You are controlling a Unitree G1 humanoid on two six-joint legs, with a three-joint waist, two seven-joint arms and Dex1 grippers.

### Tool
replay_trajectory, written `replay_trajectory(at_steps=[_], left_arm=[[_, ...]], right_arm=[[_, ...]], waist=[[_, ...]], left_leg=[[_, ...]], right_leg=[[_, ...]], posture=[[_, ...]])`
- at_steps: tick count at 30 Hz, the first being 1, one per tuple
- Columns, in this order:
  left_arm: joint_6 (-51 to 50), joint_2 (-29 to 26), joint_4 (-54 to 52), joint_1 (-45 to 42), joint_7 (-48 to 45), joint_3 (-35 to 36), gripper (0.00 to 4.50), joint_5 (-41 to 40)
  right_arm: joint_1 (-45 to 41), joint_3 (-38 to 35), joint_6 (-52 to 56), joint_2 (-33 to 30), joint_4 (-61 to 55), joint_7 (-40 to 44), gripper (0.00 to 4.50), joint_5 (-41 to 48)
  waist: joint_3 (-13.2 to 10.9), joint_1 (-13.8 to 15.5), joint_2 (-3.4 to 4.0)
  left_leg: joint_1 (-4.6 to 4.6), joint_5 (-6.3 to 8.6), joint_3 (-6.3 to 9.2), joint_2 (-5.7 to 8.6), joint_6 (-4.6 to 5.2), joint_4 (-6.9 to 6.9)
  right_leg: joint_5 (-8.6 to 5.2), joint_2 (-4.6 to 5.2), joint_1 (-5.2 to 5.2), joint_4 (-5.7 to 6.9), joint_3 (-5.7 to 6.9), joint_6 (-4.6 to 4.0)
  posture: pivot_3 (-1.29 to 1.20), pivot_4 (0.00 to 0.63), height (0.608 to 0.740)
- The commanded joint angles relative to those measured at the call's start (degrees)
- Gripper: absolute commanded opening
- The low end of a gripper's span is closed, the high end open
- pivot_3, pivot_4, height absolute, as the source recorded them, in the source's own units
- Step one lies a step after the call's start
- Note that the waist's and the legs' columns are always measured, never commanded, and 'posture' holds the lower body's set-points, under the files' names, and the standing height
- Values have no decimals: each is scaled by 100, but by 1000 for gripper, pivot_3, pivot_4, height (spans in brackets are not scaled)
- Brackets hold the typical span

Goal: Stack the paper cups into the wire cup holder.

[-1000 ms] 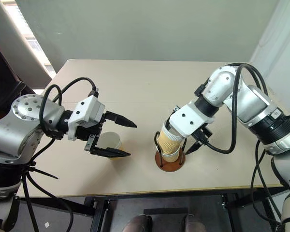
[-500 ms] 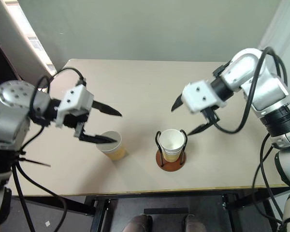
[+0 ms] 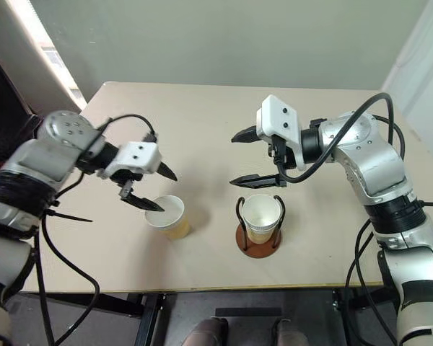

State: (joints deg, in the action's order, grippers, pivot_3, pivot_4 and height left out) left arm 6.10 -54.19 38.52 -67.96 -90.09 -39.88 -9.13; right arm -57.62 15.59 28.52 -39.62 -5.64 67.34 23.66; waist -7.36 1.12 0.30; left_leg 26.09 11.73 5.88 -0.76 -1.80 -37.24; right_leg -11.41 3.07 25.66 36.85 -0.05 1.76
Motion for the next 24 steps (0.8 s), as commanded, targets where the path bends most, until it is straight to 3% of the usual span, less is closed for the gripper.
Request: replay_trajectory(at_steps=[1,3,6,13,17,20,24], left_arm=[[424,138,392,-311,-241,-190,4500,203],[575,184,534,-353,-241,-307,4500,232],[658,191,620,-465,-241,-576,3978,50],[729,53,564,-699,-241,-1081,1505,-409],[599,-350,19,-678,-241,-1490,75,-928],[451,-571,-302,-774,-241,-1671,28,-1339],[173,-539,-331,-1422,-241,-1684,28,-2073]], right_arm=[[172,-372,248,-157,-535,-15,4469,186],[250,-420,331,-198,-662,-23,4469,175],[388,-568,471,-372,-838,-17,4500,207],[543,-773,649,-655,-1098,81,4500,254],[843,-1011,791,-1234,-1420,578,4500,540],[1193,-1386,832,-1681,-1542,873,4500,818],[1925,-2414,1030,-2283,-1463,991,4500,1190]], waist=[[0,5,0],[0,5,0],[0,5,0],[0,5,0],[0,5,-1],[1,28,-1],[0,123,-5]], left_leg=[[2,0,0,0,0,-1],[3,0,-3,1,0,-3],[1,-1,-4,0,1,-6],[-5,5,-4,0,43,-6],[-4,2,-4,1,49,-9],[0,-13,-4,3,22,-14],[10,-27,0,5,0,-25]], right_leg=[[1,0,-1,1,0,2],[4,1,-1,1,-1,10],[4,1,1,-2,-2,27],[18,0,-1,9,-5,52],[24,0,-2,10,-5,55],[23,0,-5,8,-5,56],[25,-1,-7,6,-7,59]], posture=[[0,150,740],[0,150,740],[0,150,740],[0,150,740],[0,150,740],[0,150,740],[0,150,740]])
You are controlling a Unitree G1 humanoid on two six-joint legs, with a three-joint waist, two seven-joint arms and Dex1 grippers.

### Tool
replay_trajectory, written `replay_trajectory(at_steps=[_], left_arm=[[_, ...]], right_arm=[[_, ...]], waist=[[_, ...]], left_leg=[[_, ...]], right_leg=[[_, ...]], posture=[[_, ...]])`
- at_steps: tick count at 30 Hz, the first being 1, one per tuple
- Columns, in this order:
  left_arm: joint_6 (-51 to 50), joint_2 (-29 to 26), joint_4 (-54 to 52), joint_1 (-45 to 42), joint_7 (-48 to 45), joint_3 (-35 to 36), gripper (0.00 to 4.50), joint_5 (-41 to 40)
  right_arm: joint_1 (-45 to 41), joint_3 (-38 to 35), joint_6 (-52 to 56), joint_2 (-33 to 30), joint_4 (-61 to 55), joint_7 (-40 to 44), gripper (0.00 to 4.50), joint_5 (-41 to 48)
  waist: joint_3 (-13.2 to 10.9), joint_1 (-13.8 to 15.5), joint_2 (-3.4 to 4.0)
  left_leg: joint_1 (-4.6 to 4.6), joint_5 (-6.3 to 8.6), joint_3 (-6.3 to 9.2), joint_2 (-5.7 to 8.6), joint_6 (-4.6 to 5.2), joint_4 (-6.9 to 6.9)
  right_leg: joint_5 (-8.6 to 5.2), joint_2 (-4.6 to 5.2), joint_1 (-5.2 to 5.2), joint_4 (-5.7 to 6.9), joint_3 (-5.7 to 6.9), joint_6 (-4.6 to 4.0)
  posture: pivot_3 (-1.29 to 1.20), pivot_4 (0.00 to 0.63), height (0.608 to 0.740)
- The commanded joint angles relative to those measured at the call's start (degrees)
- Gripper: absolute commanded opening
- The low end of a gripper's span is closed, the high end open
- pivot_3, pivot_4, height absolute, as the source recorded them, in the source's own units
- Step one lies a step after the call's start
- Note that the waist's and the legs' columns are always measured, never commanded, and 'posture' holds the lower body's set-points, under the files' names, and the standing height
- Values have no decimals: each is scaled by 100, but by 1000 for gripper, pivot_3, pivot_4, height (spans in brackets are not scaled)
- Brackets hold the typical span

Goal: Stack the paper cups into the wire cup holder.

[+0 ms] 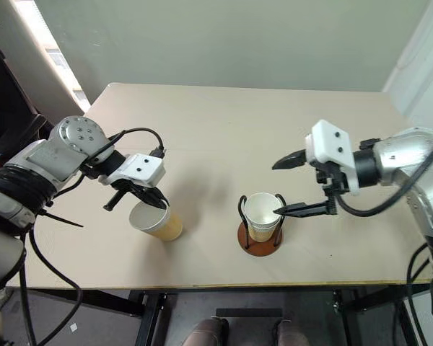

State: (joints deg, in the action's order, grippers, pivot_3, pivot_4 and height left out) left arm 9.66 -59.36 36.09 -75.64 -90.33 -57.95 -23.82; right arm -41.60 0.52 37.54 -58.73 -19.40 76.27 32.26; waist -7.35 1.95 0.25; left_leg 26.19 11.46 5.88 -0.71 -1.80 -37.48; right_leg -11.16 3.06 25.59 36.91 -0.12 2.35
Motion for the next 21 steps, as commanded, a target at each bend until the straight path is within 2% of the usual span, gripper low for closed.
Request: replay_trajectory(at_steps=[1,5,11,15,21], left_arm=[[-367,39,-72,-911,-217,150,28,-926],[-674,329,52,-1890,-217,-98,28,-1785],[-553,971,-41,-2956,-217,-938,28,-2684],[-17,1555,354,-3325,-217,-1505,28,-2651],[466,2499,1077,-3487,-217,-1538,28,-2598]], right_arm=[[581,-1193,157,-520,-88,105,4500,360],[1436,-2074,284,-845,-182,14,4500,426],[2090,-2605,610,-901,-676,-208,4500,781],[2331,-2823,806,-946,-962,-380,4500,954],[2657,-3179,1032,-904,-1360,-711,4500,1136]], waist=[[0,47,-1],[0,83,-1],[-3,53,9],[-6,51,9],[-9,68,13]], left_leg=[[10,1,4,0,1,-9],[18,13,-5,4,11,-32],[-13,43,-41,15,39,-55],[-11,45,-56,35,45,-62],[-11,72,-79,72,90,-80]], right_leg=[[1,0,0,-1,0,1],[0,5,-4,-10,-6,0],[-6,15,-37,-10,-37,63],[-11,13,-40,-13,-56,93],[-29,21,-49,-10,-143,175]], posture=[[0,150,740],[0,150,740],[0,150,740],[0,150,740],[0,150,740]])
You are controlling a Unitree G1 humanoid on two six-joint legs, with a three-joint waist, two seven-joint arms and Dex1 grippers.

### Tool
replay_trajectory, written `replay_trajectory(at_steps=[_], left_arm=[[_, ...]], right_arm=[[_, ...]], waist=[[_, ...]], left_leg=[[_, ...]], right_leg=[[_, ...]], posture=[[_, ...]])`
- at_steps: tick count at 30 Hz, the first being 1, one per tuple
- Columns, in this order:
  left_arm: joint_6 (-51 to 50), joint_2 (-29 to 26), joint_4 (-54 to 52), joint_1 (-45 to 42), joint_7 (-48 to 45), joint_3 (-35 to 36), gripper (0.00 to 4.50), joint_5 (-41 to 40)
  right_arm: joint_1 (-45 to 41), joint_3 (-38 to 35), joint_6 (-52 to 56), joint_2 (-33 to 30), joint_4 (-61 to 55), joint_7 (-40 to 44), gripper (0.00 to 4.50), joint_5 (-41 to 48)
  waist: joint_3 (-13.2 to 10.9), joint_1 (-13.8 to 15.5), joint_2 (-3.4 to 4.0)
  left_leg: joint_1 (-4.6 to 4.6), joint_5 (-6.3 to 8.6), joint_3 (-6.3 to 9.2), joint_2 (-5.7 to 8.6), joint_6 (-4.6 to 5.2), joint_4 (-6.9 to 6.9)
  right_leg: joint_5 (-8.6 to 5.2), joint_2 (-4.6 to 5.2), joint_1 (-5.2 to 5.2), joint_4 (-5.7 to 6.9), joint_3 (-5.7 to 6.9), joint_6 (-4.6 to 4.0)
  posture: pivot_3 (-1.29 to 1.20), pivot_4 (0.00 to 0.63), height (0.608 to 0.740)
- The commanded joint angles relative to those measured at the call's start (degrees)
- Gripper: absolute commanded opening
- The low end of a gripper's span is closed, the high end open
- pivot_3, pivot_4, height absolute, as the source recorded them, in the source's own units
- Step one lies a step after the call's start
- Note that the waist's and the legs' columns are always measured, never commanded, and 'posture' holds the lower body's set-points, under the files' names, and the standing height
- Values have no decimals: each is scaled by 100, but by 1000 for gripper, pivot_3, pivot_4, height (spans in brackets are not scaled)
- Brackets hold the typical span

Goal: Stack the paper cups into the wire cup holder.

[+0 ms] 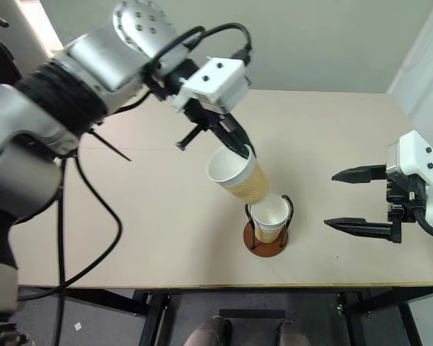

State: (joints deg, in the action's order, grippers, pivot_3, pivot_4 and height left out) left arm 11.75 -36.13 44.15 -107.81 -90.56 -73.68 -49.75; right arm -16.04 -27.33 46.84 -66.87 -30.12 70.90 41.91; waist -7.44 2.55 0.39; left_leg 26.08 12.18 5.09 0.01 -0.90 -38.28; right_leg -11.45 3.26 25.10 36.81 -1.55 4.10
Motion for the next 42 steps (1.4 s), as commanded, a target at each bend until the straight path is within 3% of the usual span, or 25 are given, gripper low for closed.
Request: replay_trajectory(at_steps=[1,10,28,31,40,41,42], left_arm=[[302,283,337,-260,-194,-1,28,25],[763,867,577,-181,-194,-253,28,263],[1420,1383,804,-64,-194,-296,28,736],[1416,1411,780,-47,-194,-295,639,743],[1541,1565,970,41,-194,-55,3794,908],[1549,1573,1030,50,-194,-19,4071,961],[1537,1545,1067,67,-194,12,4071,998]], right_arm=[[169,-455,143,-78,-360,-228,4500,209],[643,-981,363,-109,-729,-510,4500,395],[1208,-1602,511,-113,-1111,-772,4500,576],[1225,-1622,485,-137,-1090,-761,4500,572],[1177,-1403,325,-178,-1020,-841,4500,530],[1167,-1363,298,-186,-1002,-846,4500,523],[1146,-1299,261,-198,-973,-835,4500,528]], waist=[[0,8,-1],[0,53,1],[1,77,2],[1,77,3],[1,78,3],[1,78,3],[1,78,3]], left_leg=[[4,6,0,1,8,-9],[17,77,-62,10,56,-94],[-7,125,-78,8,88,-150],[-6,136,-77,8,90,-168],[-7,143,-78,9,93,-175],[-7,143,-78,9,93,-175],[-7,143,-78,9,93,-175]], right_leg=[[1,6,0,-4,-5,11],[-23,20,-11,-9,-28,69],[-30,23,-54,-9,-34,83],[-33,23,-61,-9,-34,87],[-36,24,-67,-12,-34,93],[-36,24,-67,-11,-34,93],[-36,24,-66,-11,-34,93]], posture=[[0,150,740],[0,150,740],[0,150,740],[0,150,740],[0,150,740],[0,150,740],[0,150,740]])
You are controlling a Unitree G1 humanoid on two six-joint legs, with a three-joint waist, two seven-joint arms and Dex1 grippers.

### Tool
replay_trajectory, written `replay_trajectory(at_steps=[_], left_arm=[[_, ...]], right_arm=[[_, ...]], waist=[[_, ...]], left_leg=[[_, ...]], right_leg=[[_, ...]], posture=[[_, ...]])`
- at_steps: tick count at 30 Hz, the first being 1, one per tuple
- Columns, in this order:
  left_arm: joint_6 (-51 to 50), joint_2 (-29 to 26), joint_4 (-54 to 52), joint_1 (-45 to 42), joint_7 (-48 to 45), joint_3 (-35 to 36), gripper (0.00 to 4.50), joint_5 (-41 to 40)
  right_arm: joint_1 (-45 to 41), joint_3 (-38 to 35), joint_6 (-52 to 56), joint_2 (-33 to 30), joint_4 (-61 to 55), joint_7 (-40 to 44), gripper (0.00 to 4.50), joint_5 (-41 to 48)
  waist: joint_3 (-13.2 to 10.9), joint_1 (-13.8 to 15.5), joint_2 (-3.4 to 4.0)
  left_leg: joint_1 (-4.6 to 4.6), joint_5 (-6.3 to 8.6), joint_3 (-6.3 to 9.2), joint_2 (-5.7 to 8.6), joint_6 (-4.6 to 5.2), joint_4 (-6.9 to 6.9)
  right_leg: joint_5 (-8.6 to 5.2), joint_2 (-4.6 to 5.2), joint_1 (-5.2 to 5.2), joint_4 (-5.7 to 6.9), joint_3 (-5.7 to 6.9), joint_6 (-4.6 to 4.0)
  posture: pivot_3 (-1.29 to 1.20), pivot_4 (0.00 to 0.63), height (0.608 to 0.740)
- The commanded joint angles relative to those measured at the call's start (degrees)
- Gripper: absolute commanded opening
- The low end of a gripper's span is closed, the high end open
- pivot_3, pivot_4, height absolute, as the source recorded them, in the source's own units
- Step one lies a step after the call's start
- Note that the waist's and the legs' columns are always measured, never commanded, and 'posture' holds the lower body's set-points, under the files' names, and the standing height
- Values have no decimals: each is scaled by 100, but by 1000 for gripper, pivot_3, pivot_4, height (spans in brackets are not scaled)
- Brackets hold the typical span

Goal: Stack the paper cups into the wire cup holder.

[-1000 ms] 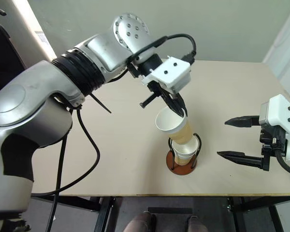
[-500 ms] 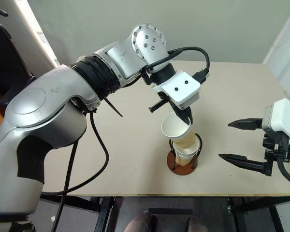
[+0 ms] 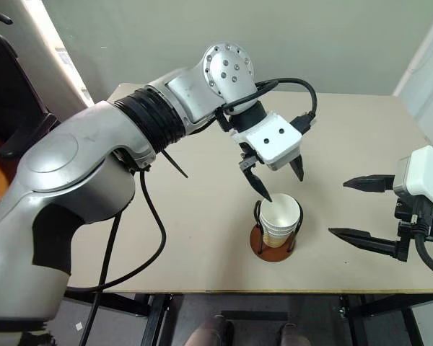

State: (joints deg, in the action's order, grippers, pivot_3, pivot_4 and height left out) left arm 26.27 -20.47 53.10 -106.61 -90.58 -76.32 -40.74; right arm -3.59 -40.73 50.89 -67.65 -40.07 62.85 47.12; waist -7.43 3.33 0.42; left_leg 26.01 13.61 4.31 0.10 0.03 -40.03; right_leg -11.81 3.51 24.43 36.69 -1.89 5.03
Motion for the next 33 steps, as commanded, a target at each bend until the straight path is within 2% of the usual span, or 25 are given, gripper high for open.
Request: replay_trajectory(at_steps=[1,6,10,13,18,21,24,27,30,33], left_arm=[[69,-59,198,-35,-192,307,4071,129],[-204,-685,75,255,-192,536,4071,142],[-863,-1723,-481,767,-192,949,4071,-117],[-1705,-2634,-1135,1360,-192,1620,4071,-316],[-3134,-4026,-2455,2904,-53,3169,4071,-171],[-4018,-4971,-3588,4354,606,4248,4071,-512],[-4639,-5465,-4551,5956,1490,5446,4071,-969],[-5038,-5620,-5234,7265,2154,6603,4071,-1218],[-5342,-5690,-5360,8549,2434,7952,4071,-1291],[-5579,-5621,-5518,9346,2564,8885,4071,-1060]], right_arm=[[-119,110,-189,-132,59,-5,4500,9],[-459,875,-601,-214,498,86,4500,-165],[-964,1686,-999,-248,1217,150,4500,-539],[-1254,2068,-1253,-179,1787,358,4500,-699],[-1660,2547,-1642,-131,2643,810,4500,-967],[-1928,2781,-1832,-43,3167,1052,4500,-1105],[-2149,2955,-1961,70,3617,1182,4500,-1249],[-2343,3107,-2002,180,3893,1279,4500,-1342],[-2646,3298,-1907,346,3922,1266,4500,-1368],[-2688,3296,-1819,452,3819,1268,4500,-1298]], waist=[[0,0,0],[5,-21,13],[9,-77,20],[9,-87,25],[10,-112,29],[13,-165,33],[13,-159,32],[12,-167,32],[11,-224,28],[12,-283,27]], left_leg=[[-1,0,-1,0,0,0],[-7,0,-3,-1,-1,0],[-13,-2,-4,-5,-3,0],[-9,-3,1,-7,-4,0],[-1,-3,11,-5,-4,3],[-4,-3,10,-4,-4,9],[-9,-6,19,-8,-10,11],[-37,-13,23,-11,-22,20],[-86,-24,13,-10,-38,57],[-126,-38,7,-18,-61,121]], right_leg=[[0,0,0,0,0,0],[-1,-5,0,4,-1,2],[-1,-12,1,7,-3,2],[-2,-16,6,6,-3,1],[-15,-15,14,2,1,-13],[-24,-15,22,6,0,-30],[-35,-24,22,15,7,-50],[-60,-23,2,28,6,-105],[-79,-20,-19,34,3,-151],[-77,-22,-22,43,4,-181]], posture=[[0,150,740],[0,150,740],[0,150,740],[0,150,740],[0,150,740],[0,150,740],[0,150,740],[0,150,740],[0,150,740],[0,150,740]])
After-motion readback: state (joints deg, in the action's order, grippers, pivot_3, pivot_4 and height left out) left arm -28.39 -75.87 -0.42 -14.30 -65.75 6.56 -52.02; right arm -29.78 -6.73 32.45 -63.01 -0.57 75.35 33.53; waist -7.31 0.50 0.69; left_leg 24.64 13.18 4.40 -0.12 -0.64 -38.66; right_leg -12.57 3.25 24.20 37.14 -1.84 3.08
